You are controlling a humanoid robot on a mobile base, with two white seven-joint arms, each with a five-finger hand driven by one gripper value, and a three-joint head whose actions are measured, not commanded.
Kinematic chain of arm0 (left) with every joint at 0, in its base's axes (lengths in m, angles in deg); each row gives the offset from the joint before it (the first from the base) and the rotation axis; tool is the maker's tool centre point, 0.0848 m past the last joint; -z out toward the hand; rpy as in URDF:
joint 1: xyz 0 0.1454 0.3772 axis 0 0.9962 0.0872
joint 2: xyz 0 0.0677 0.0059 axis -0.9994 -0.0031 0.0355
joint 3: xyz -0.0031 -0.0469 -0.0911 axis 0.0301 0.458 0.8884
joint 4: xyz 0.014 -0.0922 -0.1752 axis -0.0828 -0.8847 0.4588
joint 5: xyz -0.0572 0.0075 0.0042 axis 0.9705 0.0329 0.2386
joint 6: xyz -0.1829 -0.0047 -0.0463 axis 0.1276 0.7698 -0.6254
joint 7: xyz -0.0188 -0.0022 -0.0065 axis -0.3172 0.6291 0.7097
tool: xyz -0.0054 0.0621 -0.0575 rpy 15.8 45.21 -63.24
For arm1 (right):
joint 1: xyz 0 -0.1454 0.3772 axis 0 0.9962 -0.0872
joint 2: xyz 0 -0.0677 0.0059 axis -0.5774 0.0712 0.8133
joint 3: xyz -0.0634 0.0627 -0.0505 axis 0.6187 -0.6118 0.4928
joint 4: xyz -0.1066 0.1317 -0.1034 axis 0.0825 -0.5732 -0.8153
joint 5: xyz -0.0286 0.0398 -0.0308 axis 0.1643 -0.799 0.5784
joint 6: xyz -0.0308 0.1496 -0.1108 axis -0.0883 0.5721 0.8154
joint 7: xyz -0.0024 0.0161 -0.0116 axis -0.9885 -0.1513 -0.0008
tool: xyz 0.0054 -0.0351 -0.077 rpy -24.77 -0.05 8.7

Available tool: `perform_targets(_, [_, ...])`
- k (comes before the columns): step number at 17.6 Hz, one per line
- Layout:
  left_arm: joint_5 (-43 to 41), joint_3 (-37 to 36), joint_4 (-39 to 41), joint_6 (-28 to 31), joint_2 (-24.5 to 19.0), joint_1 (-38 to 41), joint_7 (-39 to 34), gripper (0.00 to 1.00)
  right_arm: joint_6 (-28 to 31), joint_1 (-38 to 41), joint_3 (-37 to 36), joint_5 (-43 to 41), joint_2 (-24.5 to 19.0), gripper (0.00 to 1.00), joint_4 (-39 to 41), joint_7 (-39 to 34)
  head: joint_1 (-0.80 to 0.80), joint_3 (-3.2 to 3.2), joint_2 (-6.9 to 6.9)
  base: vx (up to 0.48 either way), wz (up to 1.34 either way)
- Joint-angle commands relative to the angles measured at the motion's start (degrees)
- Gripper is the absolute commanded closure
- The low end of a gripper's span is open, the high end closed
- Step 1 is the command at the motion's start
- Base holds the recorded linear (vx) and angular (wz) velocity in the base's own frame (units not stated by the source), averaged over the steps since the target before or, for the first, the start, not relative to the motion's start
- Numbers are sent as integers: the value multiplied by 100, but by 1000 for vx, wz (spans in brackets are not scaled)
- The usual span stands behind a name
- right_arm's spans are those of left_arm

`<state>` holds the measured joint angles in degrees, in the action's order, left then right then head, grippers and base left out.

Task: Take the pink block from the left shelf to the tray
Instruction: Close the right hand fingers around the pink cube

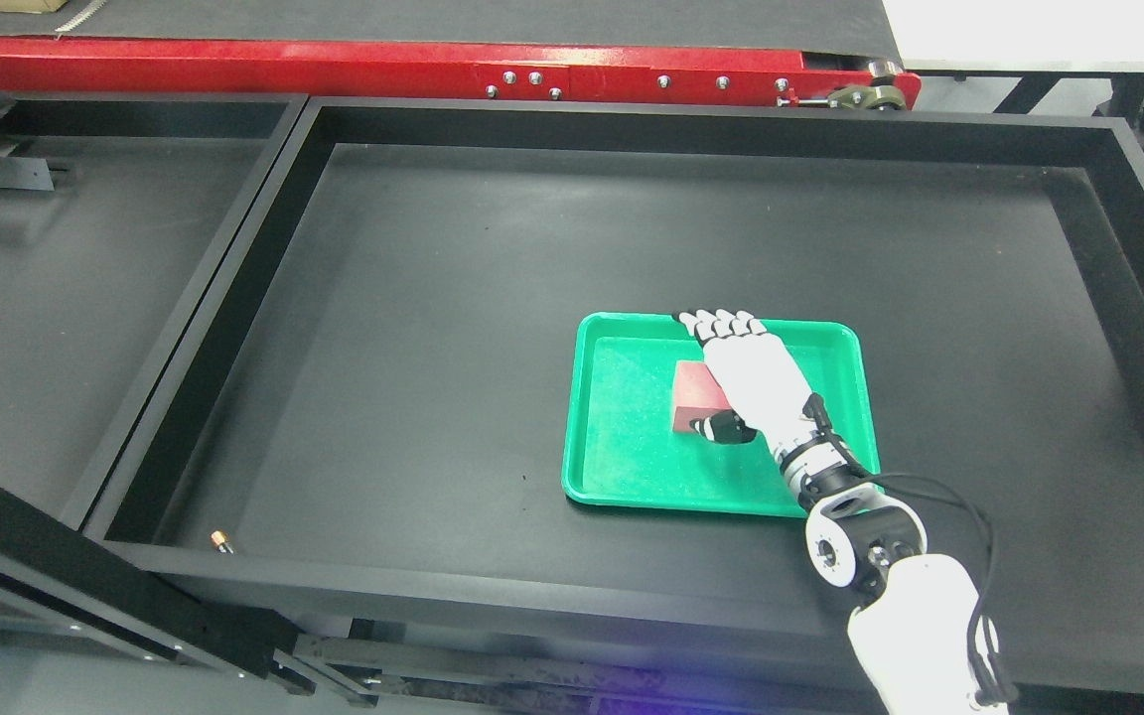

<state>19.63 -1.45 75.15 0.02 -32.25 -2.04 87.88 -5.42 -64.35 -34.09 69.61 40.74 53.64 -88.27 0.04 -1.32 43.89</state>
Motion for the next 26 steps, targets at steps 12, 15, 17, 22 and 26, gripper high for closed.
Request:
perform_targets(12, [0, 0, 100, -3, -100, 114, -2, 0, 1, -66, 260, -157, 99, 1, -570, -265, 0, 0, 0, 33, 0])
perform_targets(15, [0, 0, 100, -3, -100, 114, -2, 0, 228, -66, 251, -157, 99, 1, -641, -256, 0, 0, 0, 8, 0])
perform_targets(17, [0, 0, 100, -3, -100, 114, -2, 0, 326, -75, 251, -157, 99, 2, -650, -247, 0, 0, 0, 0, 0])
perform_targets(22, [0, 0, 100, -3, -100, 114, -2, 0, 449, -57, 207, -165, 99, 2, -650, -185, 0, 0, 0, 0, 0])
perform_targets(26, [0, 0, 100, -3, -100, 114, -2, 0, 441, -40, 225, -165, 99, 10, -650, -177, 0, 0, 0, 0, 0])
